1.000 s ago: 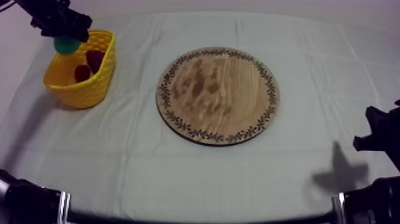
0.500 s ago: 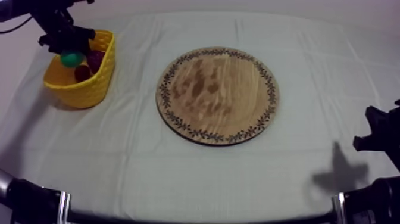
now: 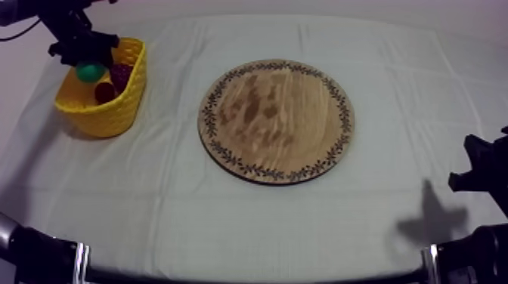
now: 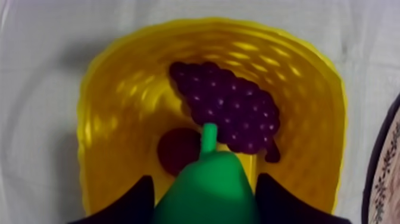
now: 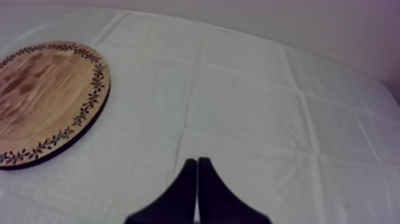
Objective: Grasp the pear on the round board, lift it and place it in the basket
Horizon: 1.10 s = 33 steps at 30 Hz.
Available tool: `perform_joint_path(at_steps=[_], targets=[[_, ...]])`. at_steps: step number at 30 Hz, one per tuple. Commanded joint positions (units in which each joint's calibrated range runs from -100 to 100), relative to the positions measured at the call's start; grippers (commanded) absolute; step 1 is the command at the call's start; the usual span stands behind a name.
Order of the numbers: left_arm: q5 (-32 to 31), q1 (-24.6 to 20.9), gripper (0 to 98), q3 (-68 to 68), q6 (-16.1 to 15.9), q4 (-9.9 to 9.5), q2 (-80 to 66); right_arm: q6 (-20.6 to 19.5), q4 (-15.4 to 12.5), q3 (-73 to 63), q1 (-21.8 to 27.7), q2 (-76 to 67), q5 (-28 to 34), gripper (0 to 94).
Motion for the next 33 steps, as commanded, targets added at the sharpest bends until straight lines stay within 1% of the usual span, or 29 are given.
perform_joint_path(at_steps=[1,3,5,8,11,14,18,21,29,31,33], targets=[[0.1,0.0,77.9,0.0,0.6,-0.34,-0.4,0.0,0.0,0.1,0.0,0.0,0.0,0.5],[-0.2,0.4,87.3,0.1,1.5,-1.27,-0.9,0.0,0.0,0.1,0.0,0.0,0.0,0.5],[-0.9,1.0,91.9,0.6,2.7,-2.67,-1.5,0.0,0.0,0.1,0.0,0.0,0.0,0.5],[-1.9,1.6,94.9,1.7,3.7,-4.01,-2.7,0.0,0.0,0.1,0.0,0.0,0.0,0.5],[-2.4,1.6,93.7,2.5,4.2,-4.35,-4.1,0.0,0.0,0.1,0.0,0.0,0.0,0.5],[-3.2,1.2,86.0,2.8,4.5,-4.39,-6.1,0.0,0.0,0.1,0.0,0.0,0.0,0.5],[-5.9,0.0,72.0,3.4,3.8,-3.35,-10.3,0.0,0.0,0.1,0.0,0.0,0.0,0.5],[-7.7,-0.8,62.4,4.6,3.1,-2.93,-14.5,0.0,0.0,0.1,0.0,0.0,0.0,0.5],[-7.6,-3.5,20.1,6.9,0.1,-1.8,-28.6,0.0,0.0,0.1,0.0,0.0,0.0,0.5],[-7.2,-3.9,14.3,7.7,-0.7,-1.36,-32.6,0.0,0.0,0.1,0.0,0.0,0.0,0.5],[-6.9,-4.3,11.1,8.9,-1.6,-0.8,-36.8,0.0,0.0,0.1,0.0,0.0,0.0,0.5]])
